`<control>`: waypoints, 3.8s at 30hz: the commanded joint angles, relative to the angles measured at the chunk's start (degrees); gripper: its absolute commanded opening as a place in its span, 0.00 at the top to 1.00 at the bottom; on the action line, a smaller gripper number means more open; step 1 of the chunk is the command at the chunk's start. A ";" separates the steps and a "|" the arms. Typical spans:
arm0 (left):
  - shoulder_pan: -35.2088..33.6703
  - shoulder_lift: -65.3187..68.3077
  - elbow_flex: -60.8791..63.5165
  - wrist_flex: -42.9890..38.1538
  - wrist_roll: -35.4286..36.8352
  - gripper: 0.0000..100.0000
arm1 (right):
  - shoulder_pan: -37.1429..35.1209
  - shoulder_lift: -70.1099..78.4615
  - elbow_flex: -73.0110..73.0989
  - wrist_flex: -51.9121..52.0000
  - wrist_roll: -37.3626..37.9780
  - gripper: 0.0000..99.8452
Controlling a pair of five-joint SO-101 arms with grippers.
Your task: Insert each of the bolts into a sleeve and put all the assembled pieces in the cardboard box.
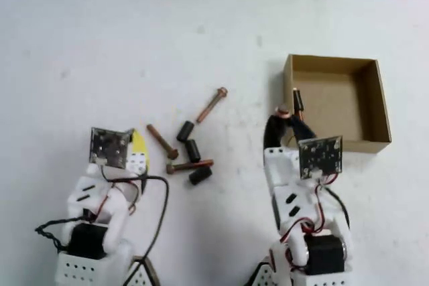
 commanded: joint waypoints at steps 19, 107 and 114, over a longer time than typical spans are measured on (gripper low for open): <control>-10.42 -0.57 -0.53 -0.09 -0.44 0.97 | 16.75 69.76 -48.26 -0.92 5.54 0.98; -27.21 -0.57 -2.20 5.10 -0.53 0.97 | -21.67 88.92 -74.81 35.82 2.46 0.89; -28.00 -0.57 -2.64 7.30 -0.53 0.97 | -25.98 88.92 -61.27 25.36 2.29 0.89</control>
